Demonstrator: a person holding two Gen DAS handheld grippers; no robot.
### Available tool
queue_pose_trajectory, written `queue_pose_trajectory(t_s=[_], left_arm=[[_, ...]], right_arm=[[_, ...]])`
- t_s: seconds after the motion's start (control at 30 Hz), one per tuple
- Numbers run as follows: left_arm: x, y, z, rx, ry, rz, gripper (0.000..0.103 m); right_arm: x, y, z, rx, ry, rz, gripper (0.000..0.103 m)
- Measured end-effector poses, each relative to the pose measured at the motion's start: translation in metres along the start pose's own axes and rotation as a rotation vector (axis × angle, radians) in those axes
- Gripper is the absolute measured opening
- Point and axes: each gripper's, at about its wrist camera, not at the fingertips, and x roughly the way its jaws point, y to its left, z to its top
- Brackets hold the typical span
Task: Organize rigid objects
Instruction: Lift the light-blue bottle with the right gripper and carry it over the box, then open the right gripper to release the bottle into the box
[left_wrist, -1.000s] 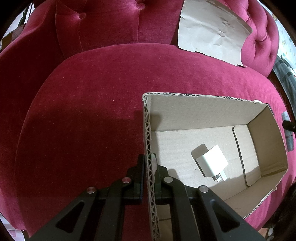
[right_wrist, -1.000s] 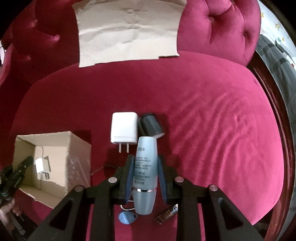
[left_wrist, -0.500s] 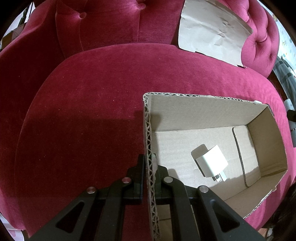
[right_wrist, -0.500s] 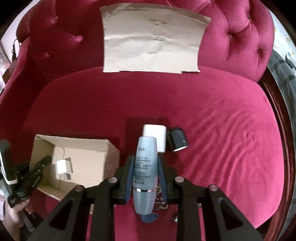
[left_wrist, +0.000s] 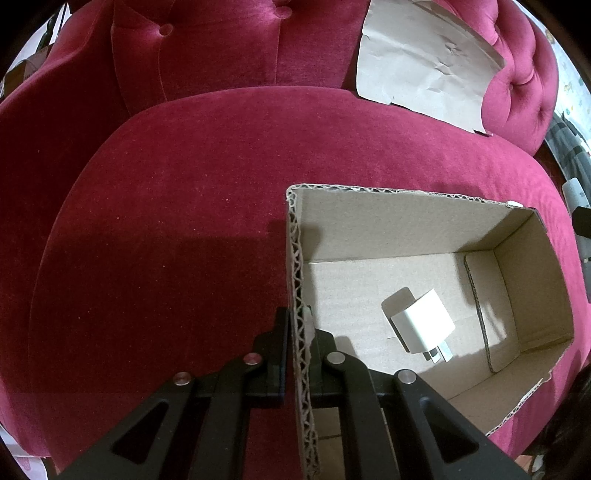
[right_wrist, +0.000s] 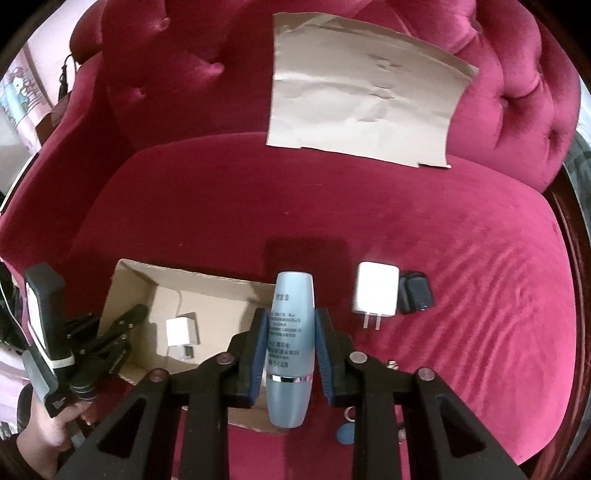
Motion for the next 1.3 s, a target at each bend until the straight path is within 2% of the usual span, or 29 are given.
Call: queue_pose_trajectory(t_s=[0.63,1.3], left_arm=[[0.000,0.000,0.001,0.000,0.000,-0.001,0.006],[0.000,0.001,0.001,0.000,0.000,-0.001,0.006]], right_arm=[[0.029,0.054,-0.006,-0.056,0.055,0.060,0.026],[0.061,0.072,-0.015,-0.045,0.098,0.075,0.026]])
